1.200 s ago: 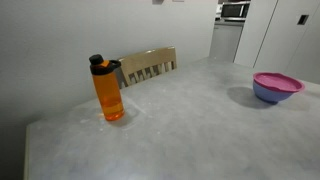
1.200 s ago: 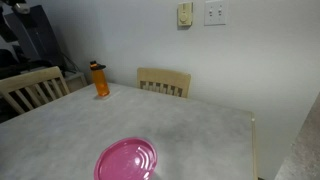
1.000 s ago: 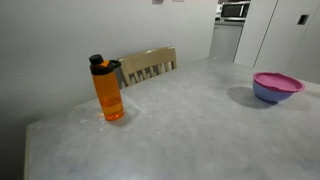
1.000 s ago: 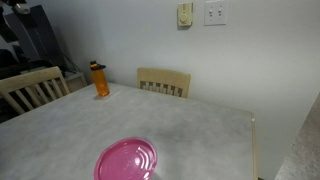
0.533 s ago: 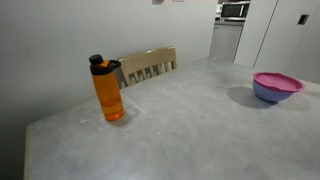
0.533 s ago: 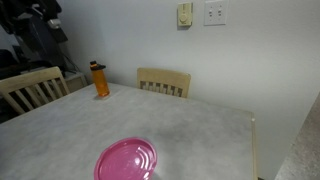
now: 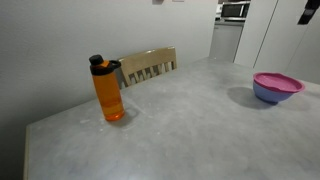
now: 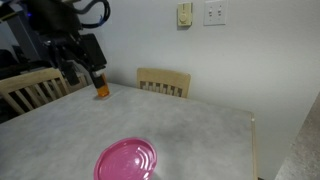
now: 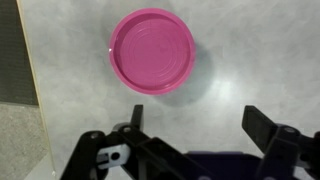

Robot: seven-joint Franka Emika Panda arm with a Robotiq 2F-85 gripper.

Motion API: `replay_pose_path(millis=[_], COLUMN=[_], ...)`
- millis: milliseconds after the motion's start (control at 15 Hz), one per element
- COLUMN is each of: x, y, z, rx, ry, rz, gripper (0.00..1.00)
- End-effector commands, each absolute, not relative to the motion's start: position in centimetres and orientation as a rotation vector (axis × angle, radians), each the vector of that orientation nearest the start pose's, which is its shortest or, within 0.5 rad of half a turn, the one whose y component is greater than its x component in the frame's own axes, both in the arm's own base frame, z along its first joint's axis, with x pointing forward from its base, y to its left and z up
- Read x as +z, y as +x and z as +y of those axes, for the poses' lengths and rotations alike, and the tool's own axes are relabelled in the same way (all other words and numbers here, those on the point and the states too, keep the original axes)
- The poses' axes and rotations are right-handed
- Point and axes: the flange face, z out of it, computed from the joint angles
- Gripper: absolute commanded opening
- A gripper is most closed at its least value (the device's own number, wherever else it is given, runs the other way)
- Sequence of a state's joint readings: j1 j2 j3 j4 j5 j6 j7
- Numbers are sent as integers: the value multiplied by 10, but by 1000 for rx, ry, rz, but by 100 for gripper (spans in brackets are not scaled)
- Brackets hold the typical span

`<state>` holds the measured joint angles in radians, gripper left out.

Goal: Pick the pink plate and place it on the table

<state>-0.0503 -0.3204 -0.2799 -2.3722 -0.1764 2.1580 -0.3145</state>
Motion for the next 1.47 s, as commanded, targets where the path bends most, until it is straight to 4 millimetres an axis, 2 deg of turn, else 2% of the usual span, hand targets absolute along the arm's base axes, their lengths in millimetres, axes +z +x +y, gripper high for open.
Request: replay_pose_path(millis=[0, 133, 200, 333, 600, 733, 933, 1400], x=[450, 456, 472, 485, 469, 464, 448, 361], y=[431, 431, 425, 427, 438, 440, 445, 455], z=[-158, -156, -155, -156, -153, -147, -140, -155], rx=[-109, -128, -239, -319, -342, -326, -268, -19], ry=[-3229, -3230, -3216, -3158, -3082, -3076, -3057, -2939], rz=[-140, -145, -43, 149, 512, 623, 707, 759], gripper=[100, 100, 100, 100, 100, 100, 100, 100])
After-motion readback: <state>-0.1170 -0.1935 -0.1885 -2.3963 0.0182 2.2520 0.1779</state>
